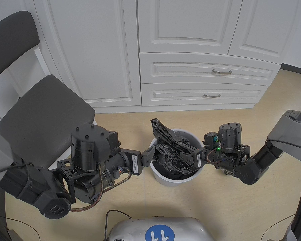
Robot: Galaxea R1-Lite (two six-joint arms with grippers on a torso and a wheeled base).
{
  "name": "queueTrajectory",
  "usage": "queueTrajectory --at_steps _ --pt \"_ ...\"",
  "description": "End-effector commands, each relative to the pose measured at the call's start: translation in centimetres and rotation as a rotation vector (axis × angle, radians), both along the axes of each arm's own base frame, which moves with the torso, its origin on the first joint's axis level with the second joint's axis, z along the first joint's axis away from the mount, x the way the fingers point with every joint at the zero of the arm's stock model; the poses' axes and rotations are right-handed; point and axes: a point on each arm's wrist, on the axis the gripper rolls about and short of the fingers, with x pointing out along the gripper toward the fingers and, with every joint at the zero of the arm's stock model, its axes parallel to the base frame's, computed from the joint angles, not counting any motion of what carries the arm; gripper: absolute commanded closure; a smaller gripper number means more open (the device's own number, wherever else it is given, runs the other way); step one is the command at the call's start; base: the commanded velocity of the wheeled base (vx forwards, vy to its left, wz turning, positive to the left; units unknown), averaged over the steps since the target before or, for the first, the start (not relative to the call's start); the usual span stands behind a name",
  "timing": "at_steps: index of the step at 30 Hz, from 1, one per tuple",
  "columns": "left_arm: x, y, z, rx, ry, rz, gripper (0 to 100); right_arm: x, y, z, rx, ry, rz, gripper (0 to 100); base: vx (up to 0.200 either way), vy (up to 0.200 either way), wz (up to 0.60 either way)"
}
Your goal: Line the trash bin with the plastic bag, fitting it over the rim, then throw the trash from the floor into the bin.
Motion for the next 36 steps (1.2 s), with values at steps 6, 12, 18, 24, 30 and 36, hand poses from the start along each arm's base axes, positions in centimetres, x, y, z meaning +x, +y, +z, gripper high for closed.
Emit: queueTrajectory --at_steps 6,12,18,24,30,36 --pt "0.1 0.2 0.3 -0.01 -0.01 0.007 0 3.8 0.4 -3.1 0.078 0.044 -0.109 0 0.0 0.0 0.0" --pt "0.1 0.1 0.0 -0.004 -0.003 0.009 0 4.0 0.2 -2.7 0.098 0.036 -0.117 100 0.0 0.0 0.0" --pt "0.4 -0.2 -0.9 0.016 0.019 0.007 0 4.0 0.2 -2.2 0.128 0.036 -0.121 100 0.0 0.0 0.0" --pt "1.8 -1.2 -3.1 0.045 0.07 0.0 0 3.6 0.6 -0.2 0.198 0.016 -0.122 100 0.0 0.0 0.0" --pt "7.5 -3.8 -6.5 0.076 0.1 0.047 0 1.5 0.5 3.4 0.237 -0.023 -0.103 100 0.0 0.0 0.0" --pt "11.1 -6.3 -7.2 0.143 0.222 0.075 0 -0.6 1.2 5.3 0.249 -0.035 -0.06 100 0.0 0.0 0.0"
